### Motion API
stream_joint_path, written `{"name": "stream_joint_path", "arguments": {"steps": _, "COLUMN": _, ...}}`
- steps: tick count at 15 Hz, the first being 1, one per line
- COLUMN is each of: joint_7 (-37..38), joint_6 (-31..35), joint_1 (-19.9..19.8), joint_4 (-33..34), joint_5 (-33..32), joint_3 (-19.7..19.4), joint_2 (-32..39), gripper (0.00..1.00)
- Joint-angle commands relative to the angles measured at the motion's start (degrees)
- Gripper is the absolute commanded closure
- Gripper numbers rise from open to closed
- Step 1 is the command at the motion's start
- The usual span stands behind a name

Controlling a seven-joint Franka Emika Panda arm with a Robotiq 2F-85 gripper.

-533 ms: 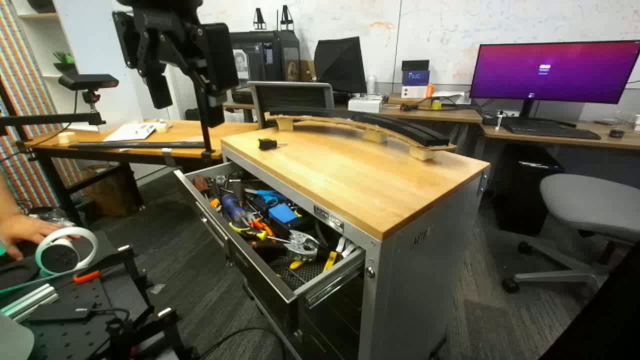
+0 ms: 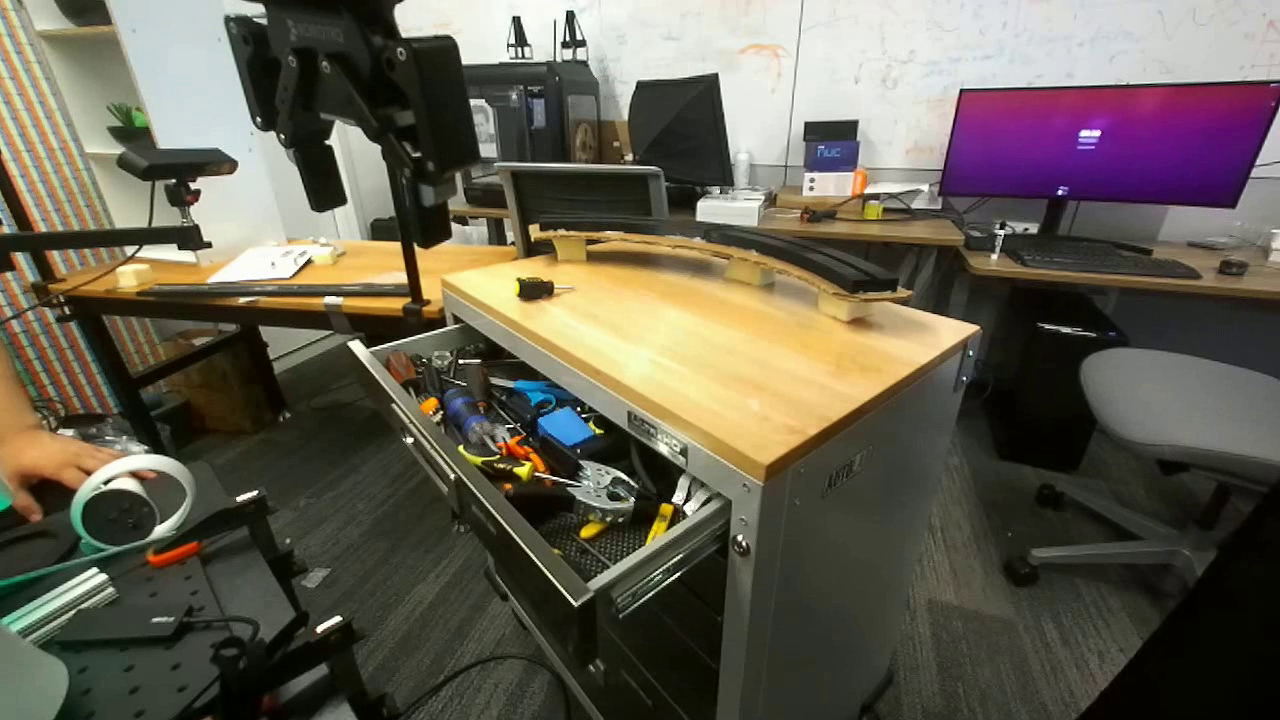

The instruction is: Put the screwdriver inside the open drawer then close the drawer

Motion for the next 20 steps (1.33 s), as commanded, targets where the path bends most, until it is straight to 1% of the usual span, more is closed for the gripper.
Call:
{"name": "stream_joint_path", "arguments": {"steps": 1, "joint_7": -0.70, "joint_6": 0.00, "joint_1": -1.08, "joint_4": 0.06, "joint_5": 0.80, "joint_3": 0.91, "joint_2": 0.37, "gripper": 0.00}}
{"name": "stream_joint_path", "arguments": {"steps": 4, "joint_7": -0.70, "joint_6": 0.00, "joint_1": -1.08, "joint_4": 0.06, "joint_5": 0.80, "joint_3": 0.91, "joint_2": 0.37, "gripper": 0.00}}
{"name": "stream_joint_path", "arguments": {"steps": 5, "joint_7": 0.88, "joint_6": 0.52, "joint_1": -1.58, "joint_4": -0.52, "joint_5": 0.53, "joint_3": 1.89, "joint_2": -0.02, "gripper": 0.00}}
{"name": "stream_joint_path", "arguments": {"steps": 6, "joint_7": 4.07, "joint_6": 2.06, "joint_1": -2.52, "joint_4": -2.40, "joint_5": -0.15, "joint_3": 4.22, "joint_2": -1.54, "gripper": 0.00}}
{"name": "stream_joint_path", "arguments": {"steps": 7, "joint_7": 5.89, "joint_6": 2.83, "joint_1": -2.61, "joint_4": -3.80, "joint_5": -0.37, "joint_3": 5.87, "joint_2": -2.73, "gripper": 0.00}}
{"name": "stream_joint_path", "arguments": {"steps": 9, "joint_7": 11.45, "joint_6": 4.05, "joint_1": -2.06, "joint_4": -6.67, "joint_5": -0.59, "joint_3": 10.93, "joint_2": -5.25, "gripper": 0.00}}
{"name": "stream_joint_path", "arguments": {"steps": 12, "joint_7": 21.16, "joint_6": 5.79, "joint_1": 0.89, "joint_4": -10.31, "joint_5": 0.75, "joint_3": 20.42, "joint_2": -8.40, "gripper": 0.00}}
{"name": "stream_joint_path", "arguments": {"steps": 13, "joint_7": 25.81, "joint_6": 7.08, "joint_1": 3.35, "joint_4": -7.07, "joint_5": 2.33, "joint_3": 24.36, "joint_2": -4.26, "gripper": 0.00}}
{"name": "stream_joint_path", "arguments": {"steps": 15, "joint_7": 34.29, "joint_6": 9.89, "joint_1": 6.21, "joint_4": -7.88, "joint_5": 4.40, "joint_3": 31.30, "joint_2": -3.21, "gripper": 0.00}}
{"name": "stream_joint_path", "arguments": {"steps": 18, "joint_7": 44.29, "joint_6": 16.68, "joint_1": 11.36, "joint_4": -8.03, "joint_5": 9.19, "joint_3": 38.78, "joint_2": 1.03, "gripper": 0.00}}
{"name": "stream_joint_path", "arguments": {"steps": 20, "joint_7": 49.94, "joint_6": 23.72, "joint_1": 13.13, "joint_4": -8.17, "joint_5": 10.31, "joint_3": 43.60, "joint_2": 5.29, "gripper": 0.00}}
